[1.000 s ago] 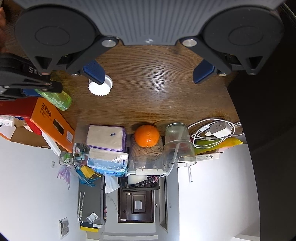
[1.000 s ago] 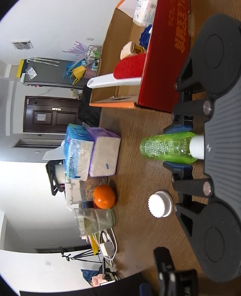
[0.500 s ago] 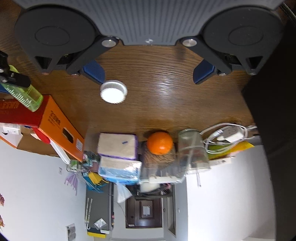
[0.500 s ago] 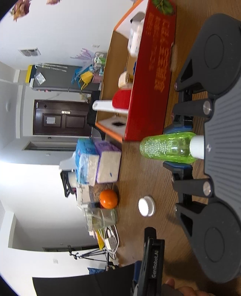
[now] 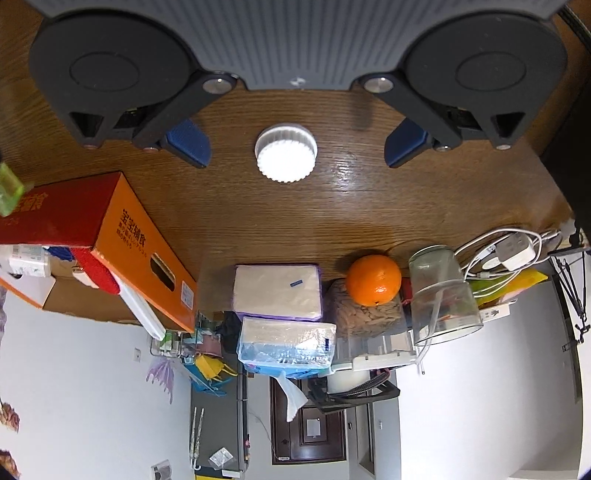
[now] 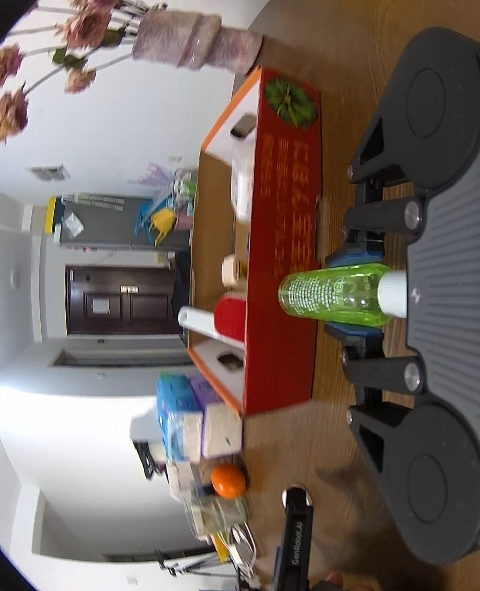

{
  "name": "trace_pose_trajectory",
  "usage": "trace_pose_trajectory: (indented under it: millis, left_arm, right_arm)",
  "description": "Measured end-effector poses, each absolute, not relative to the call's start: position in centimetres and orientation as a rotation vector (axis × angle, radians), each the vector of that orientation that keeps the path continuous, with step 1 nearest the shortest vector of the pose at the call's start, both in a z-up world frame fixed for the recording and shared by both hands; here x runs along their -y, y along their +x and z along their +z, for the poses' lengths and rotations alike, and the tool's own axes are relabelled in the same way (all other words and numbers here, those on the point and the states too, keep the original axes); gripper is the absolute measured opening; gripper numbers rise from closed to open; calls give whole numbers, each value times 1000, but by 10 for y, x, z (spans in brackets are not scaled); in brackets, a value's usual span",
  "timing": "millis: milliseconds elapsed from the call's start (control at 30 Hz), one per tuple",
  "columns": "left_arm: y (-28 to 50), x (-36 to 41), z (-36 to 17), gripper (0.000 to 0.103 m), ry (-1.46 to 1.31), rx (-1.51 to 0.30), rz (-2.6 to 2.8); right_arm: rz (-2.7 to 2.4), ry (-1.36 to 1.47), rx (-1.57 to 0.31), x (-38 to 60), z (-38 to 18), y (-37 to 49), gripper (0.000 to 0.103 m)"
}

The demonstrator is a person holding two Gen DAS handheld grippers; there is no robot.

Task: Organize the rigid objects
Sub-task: 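Hold the green spray bottle in the right gripper while the left gripper grasps the white cap, then carry the white cap and green spray bottle over the red box with both grippers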

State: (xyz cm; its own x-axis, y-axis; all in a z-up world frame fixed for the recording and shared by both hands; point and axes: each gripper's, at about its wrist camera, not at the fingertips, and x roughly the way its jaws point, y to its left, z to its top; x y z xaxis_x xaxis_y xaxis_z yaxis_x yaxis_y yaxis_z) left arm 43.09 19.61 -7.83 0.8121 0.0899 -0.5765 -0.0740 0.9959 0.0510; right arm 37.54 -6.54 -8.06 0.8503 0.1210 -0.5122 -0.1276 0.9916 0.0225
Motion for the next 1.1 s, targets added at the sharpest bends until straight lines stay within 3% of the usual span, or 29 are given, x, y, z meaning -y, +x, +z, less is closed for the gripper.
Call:
trace_pose_trajectory:
  millis: [167, 233, 300, 367, 467, 1100]
  left_arm:
    - [439, -195, -81, 94, 38, -632, 82]
    - [442, -194, -82, 86, 43, -642, 77]
    - [446, -195, -85, 67, 39, -674, 69]
    - [447, -197, -85, 63, 30, -684, 59]
    - [443, -193, -85, 42, 43, -675, 28]
    - [400, -186, -70, 41, 5, -593, 93]
  right_arm:
    - [84, 1, -541, 80, -82, 375, 30]
    - [74, 4, -542, 84, -81, 375, 30]
    - [69, 9, -544, 87, -82, 375, 30]
    - [64, 12, -544, 88, -82, 374, 30]
    - [64, 11, -543, 89, -81, 373, 30]
    - [74, 55, -521, 114, -74, 352, 30]
